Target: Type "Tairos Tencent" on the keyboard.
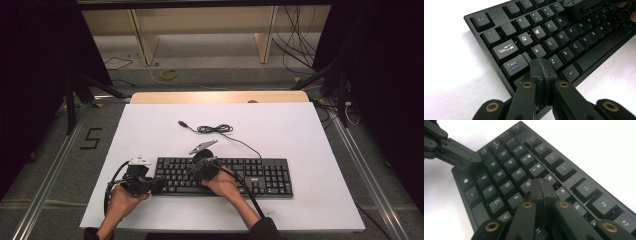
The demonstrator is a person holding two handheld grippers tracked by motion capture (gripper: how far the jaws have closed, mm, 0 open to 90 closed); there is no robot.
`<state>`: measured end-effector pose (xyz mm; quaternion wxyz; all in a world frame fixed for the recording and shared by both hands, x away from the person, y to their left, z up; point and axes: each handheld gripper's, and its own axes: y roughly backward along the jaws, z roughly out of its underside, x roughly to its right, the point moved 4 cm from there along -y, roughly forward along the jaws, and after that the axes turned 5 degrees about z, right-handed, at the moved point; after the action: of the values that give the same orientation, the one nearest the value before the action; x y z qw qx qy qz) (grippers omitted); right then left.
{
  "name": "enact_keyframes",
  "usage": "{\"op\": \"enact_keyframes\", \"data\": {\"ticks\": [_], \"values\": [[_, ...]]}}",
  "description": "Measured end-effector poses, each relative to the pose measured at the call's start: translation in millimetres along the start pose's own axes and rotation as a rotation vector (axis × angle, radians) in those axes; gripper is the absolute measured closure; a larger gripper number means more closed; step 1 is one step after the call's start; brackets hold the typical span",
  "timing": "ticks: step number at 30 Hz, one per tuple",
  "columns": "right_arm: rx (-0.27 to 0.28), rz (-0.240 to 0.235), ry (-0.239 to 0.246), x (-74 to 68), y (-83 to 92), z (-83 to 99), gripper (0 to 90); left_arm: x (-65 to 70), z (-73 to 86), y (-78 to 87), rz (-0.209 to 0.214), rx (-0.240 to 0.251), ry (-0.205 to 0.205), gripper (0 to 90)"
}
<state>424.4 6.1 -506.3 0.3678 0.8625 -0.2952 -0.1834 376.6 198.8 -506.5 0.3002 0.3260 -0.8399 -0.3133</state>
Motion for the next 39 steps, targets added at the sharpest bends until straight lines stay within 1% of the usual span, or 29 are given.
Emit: {"op": "enact_keyframes", "data": {"ticks": [3, 5, 7, 10, 13, 17, 22, 26, 30, 34, 39], "values": [[0.003, 0.001, -0.009, 0.2, 0.5, 0.0, 90.0, 0.3, -0.2, 1.2, 0.005, 0.000, -0.002, 88.9], [0.009, -0.011, -0.025, 0.2, 2.1, 0.0, 90.0, 0.2, -1.4, 2.4, 0.009, 0.018, 0.002, 88.5], [0.027, -0.019, -0.039, 0.5, 6.0, -0.3, 87.3, 0.1, -2.6, 4.1, 0.009, 0.026, -0.001, 86.2], [0.053, -0.026, -0.041, 0.9, 12.0, -0.5, 85.0, 0.8, -4.1, 5.9, 0.015, 0.041, 0.004, 83.4], [0.066, -0.022, -0.049, 3.1, 15.8, 0.2, 82.6, 1.8, -5.6, 7.1, 0.024, 0.050, 0.005, 78.4], [0.075, -0.030, -0.053, 6.1, 21.0, 2.4, 78.4, 4.0, -7.5, 8.5, 0.040, 0.060, 0.001, 73.2], [0.095, -0.040, -0.061, 10.8, 28.8, 4.1, 72.5, 4.6, -10.1, 9.7, 0.043, 0.078, 0.005, 64.0], [0.108, -0.047, -0.072, 13.4, 34.8, 5.0, 67.8, 3.7, -12.5, 9.7, 0.044, 0.095, 0.036, 52.2], [0.117, -0.055, -0.077, 13.7, 39.7, 6.2, 62.2, 4.1, -14.8, 10.3, 0.043, 0.104, 0.042, 45.6], [0.119, -0.057, -0.071, 13.7, 42.7, 8.9, 58.3, 3.9, -16.7, 10.4, 0.040, 0.112, 0.046, 40.5], [0.120, -0.063, -0.080, 15.1, 47.3, 12.6, 53.9, 5.0, -19.3, 9.5, 0.045, 0.121, 0.042, 37.6]]}}
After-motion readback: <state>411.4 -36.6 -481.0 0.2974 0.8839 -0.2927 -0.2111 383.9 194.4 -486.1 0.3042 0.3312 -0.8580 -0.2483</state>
